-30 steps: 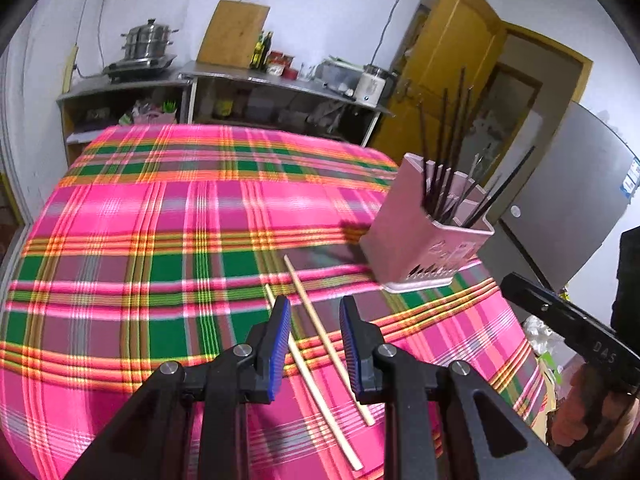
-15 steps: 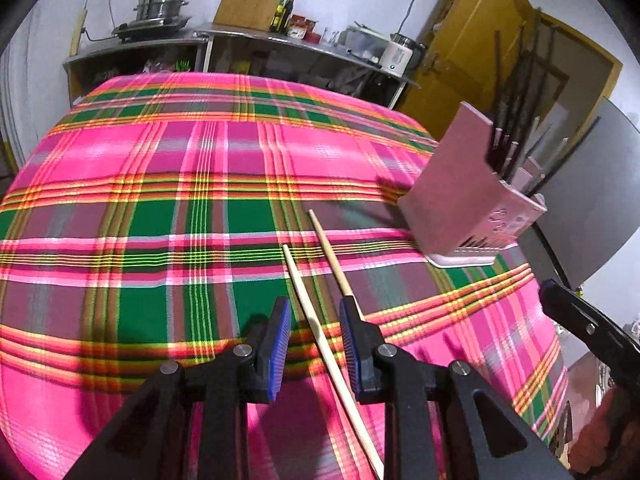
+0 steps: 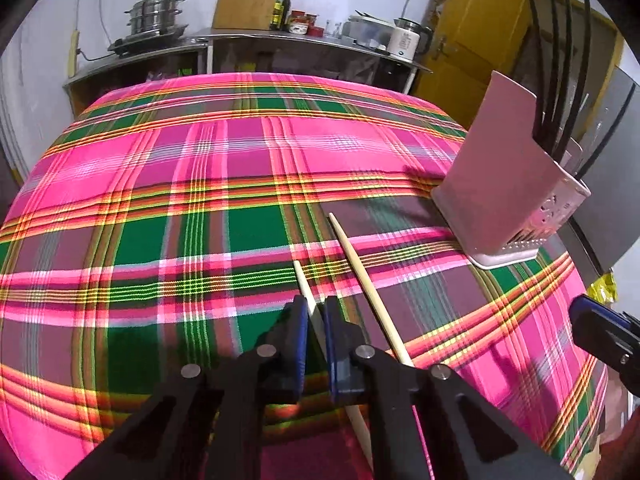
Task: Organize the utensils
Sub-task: 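Close the right tool on a wooden chopstick while the left tool grasps the other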
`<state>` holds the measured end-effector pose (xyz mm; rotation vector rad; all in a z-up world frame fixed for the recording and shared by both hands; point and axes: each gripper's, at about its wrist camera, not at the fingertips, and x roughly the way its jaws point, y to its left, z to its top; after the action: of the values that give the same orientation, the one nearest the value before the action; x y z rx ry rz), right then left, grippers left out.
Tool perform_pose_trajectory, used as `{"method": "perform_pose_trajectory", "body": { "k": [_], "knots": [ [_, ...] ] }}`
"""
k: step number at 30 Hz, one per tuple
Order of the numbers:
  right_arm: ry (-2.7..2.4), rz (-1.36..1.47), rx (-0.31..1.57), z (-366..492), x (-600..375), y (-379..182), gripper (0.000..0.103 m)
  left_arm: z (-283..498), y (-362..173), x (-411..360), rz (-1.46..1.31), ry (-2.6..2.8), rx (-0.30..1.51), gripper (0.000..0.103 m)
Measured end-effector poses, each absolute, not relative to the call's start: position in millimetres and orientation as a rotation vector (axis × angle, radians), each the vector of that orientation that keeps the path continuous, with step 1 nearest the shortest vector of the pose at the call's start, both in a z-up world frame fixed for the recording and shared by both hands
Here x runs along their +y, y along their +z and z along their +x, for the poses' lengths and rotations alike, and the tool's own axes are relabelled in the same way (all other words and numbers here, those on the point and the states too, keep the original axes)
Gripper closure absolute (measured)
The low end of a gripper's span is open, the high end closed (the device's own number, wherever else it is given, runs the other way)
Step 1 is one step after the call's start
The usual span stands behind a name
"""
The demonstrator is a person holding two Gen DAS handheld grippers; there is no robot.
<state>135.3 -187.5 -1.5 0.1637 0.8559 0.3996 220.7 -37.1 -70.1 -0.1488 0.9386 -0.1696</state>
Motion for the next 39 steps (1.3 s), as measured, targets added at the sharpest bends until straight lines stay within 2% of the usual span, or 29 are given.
{"method": "perform_pose_trajectory", "body": {
  "k": [17,32,34,36,39],
  "knots": [
    [0.462,0.032,0.940,197,-107,-44,0.078,214,-70,57,-0.214,-0.015,0.928,0.097],
    [0.437,-0.059,0.965,240,-75,-63,0.079,218,-71,58,-0.187,-0.036,0.930,0.097],
    [0.425,-0.095,0.964,241,-69,-63,0.083,219,-70,56,-0.175,-0.035,0.933,0.097],
    [0.414,-0.136,0.962,242,-63,-63,0.093,222,-70,53,-0.147,-0.033,0.939,0.097],
    [0.426,-0.137,0.973,244,-62,-62,0.097,225,-69,50,-0.113,-0.033,0.951,0.097]
  ]
}}
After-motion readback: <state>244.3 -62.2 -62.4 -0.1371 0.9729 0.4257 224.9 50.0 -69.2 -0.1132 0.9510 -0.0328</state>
